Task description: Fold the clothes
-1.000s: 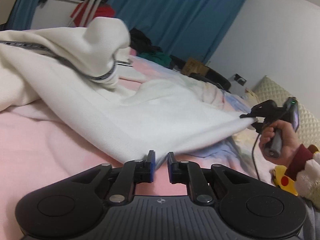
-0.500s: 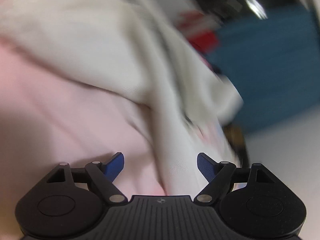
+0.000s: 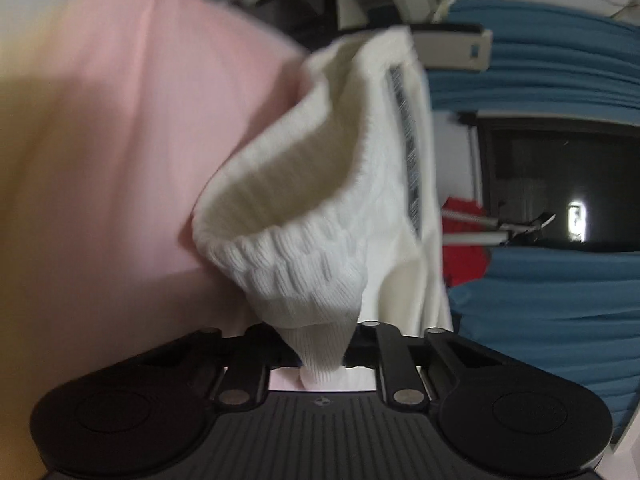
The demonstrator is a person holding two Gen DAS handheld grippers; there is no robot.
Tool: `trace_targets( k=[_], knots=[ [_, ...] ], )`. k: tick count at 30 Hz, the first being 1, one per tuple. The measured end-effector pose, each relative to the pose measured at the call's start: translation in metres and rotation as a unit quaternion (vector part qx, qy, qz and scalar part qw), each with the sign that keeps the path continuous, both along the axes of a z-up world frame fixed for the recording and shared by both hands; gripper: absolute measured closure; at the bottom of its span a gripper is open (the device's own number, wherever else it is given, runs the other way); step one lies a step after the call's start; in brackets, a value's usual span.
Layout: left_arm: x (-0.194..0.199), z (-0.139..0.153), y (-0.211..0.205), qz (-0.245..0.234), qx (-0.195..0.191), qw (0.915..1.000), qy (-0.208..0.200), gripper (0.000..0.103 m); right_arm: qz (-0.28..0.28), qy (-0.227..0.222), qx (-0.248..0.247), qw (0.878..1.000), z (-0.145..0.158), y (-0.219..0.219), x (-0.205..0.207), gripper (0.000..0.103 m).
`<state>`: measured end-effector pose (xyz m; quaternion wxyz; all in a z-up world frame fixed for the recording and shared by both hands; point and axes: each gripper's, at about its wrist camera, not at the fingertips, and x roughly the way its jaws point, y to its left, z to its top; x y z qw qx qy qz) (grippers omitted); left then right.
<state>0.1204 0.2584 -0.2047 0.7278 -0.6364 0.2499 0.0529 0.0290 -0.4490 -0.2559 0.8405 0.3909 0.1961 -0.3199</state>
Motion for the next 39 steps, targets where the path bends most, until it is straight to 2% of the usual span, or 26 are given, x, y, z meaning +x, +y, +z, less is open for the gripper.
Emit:
trace_targets(
  k=[3,6,8,10,11,14,15,17,19,21,24,26,27,28,29,30,31,32,33,35,37,39],
  knots=[
    [-0.012,0.033,0.013,0.007,0.041,0.9988,-0.027,0.093,-0.013,-0.008,-0.003,1.0,0.003,-0.001,-0.006,0.096],
    [-0.028,0.079,0.028,0.002,0.071,0.9952,-0.067,0.094,-0.04,-0.01,0.004,0.999,0.002,-0.005,-0.017,0.096],
    [-0.039,0.103,0.042,-0.002,0.078,0.9933,-0.085,0.094,-0.062,-0.009,0.008,0.998,0.002,-0.007,-0.027,0.097],
    [-0.047,0.117,0.049,-0.016,0.071,0.9945,-0.076,0.094,-0.083,-0.009,0.013,0.996,0.001,-0.01,-0.036,0.097],
    [-0.051,0.121,0.052,-0.021,0.075,0.9948,-0.066,0.094,-0.094,-0.009,0.016,0.995,0.001,-0.011,-0.041,0.097],
    [-0.062,0.119,0.057,-0.035,0.117,0.9924,-0.014,0.094,-0.123,0.004,0.024,0.992,0.0,-0.014,-0.054,0.097],
    [-0.065,0.115,0.059,-0.046,0.143,0.9886,0.014,0.093,-0.124,0.016,0.031,0.992,-0.003,-0.016,-0.055,0.097],
    [-0.065,0.102,0.062,-0.073,0.197,0.975,0.072,0.093,-0.122,0.041,0.048,0.991,-0.011,-0.019,-0.055,0.097],
    [-0.06,0.09,0.06,-0.096,0.223,0.9631,0.117,0.092,-0.12,0.066,0.065,0.989,-0.019,-0.023,-0.054,0.097],
    [-0.06,0.087,0.058,-0.11,0.241,0.9545,0.137,0.09,-0.117,0.074,0.073,0.988,-0.024,-0.023,-0.053,0.095],
    [-0.065,0.093,0.051,-0.127,0.277,0.9417,0.144,0.082,-0.119,0.074,0.081,0.987,-0.023,-0.024,-0.053,0.091],
    [-0.075,0.103,0.042,-0.137,0.308,0.9294,0.15,0.061,-0.123,0.074,0.081,0.986,-0.02,-0.023,-0.054,0.085],
    [-0.076,0.107,0.034,-0.14,0.328,0.921,0.157,0.041,-0.125,0.074,0.08,0.986,-0.018,-0.022,-0.054,0.073],
    [-0.078,0.111,0.026,-0.143,0.352,0.9116,0.157,0.028,-0.122,0.072,0.066,0.988,-0.012,-0.019,-0.053,0.066],
    [-0.079,0.113,0.017,-0.148,0.377,0.902,0.151,0.022,-0.119,0.071,0.049,0.989,-0.006,-0.016,-0.052,0.052],
    [-0.081,0.116,0.007,-0.148,0.406,0.8898,0.145,0.015,-0.115,0.069,0.033,0.99,0.0,-0.013,-0.051,0.047],
    [-0.083,0.122,-0.006,-0.144,0.442,0.8739,0.141,0.01,-0.112,0.068,0.016,0.991,0.006,-0.01,-0.05,0.038],
    [-0.086,0.128,-0.019,-0.138,0.477,0.8573,0.135,0.008,-0.096,0.065,-0.007,0.993,0.014,-0.004,-0.045,0.034],
    [-0.09,0.134,-0.033,-0.13,0.509,0.8417,0.127,0.003,-0.076,0.065,-0.032,0.995,0.021,0.004,-0.04,0.033],
    [-0.096,0.143,-0.06,-0.124,0.558,0.8144,0.099,0.002,-0.039,0.061,-0.078,0.994,0.034,0.025,-0.03,0.032],
    [-0.099,0.151,-0.085,-0.131,0.585,0.7974,0.067,0.002,-0.002,0.039,-0.11,0.993,0.048,0.044,-0.025,0.032],
    [-0.102,0.157,-0.107,-0.142,0.589,0.7948,0.034,0.001,0.035,0.019,-0.139,0.99,0.061,0.065,-0.02,0.032]
  ],
)
